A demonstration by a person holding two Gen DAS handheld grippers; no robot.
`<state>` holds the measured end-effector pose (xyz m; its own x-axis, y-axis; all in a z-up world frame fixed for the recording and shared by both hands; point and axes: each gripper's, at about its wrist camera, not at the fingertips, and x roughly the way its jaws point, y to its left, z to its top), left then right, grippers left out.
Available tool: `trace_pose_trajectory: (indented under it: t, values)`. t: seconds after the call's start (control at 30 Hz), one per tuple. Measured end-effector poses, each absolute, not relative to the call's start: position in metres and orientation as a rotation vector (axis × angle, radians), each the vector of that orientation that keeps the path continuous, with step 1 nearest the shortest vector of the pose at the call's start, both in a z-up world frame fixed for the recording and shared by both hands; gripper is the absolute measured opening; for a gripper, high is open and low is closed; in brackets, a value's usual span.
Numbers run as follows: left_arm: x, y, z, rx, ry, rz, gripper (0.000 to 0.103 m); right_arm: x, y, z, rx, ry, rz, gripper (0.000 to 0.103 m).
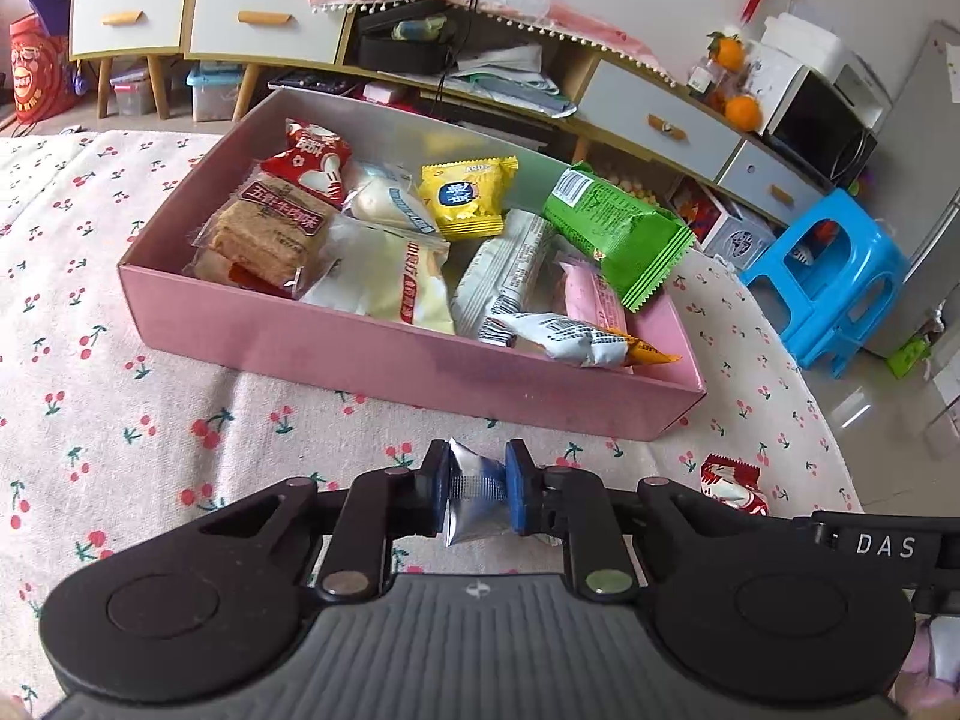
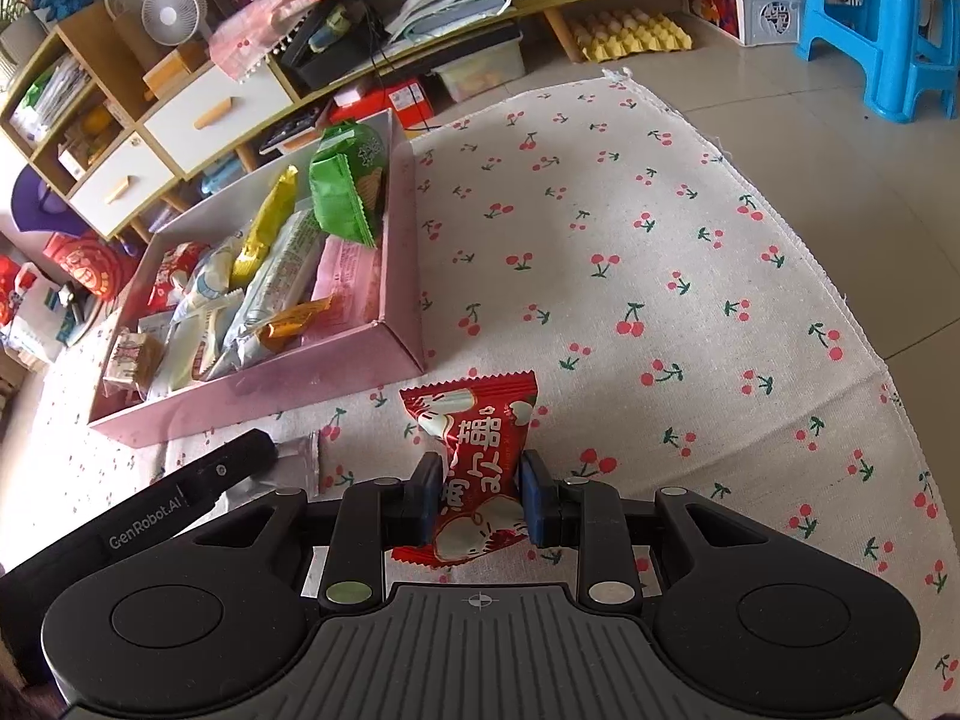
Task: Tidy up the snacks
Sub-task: 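Close the left tool on the silver packet while the right tool lifts the red candy packet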
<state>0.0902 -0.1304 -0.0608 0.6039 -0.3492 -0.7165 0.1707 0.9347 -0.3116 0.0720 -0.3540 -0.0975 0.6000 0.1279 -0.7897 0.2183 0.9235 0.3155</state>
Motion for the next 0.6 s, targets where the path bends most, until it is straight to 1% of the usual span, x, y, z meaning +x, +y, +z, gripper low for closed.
trace_pose_trajectory:
  t: [0.3,0.6]
  values:
    - [0.088,-0.097,-0.049,-0.229,0.916,-0.262,0.012,0.073,-0.322,-0.091,0.400,0.940,-0.008,0.026]
    - [0.083,-0.072,-0.035,-0.207,0.917,-0.253,0.011,0.071,-0.283,-0.081,0.389,0.939,0.057,0.026]
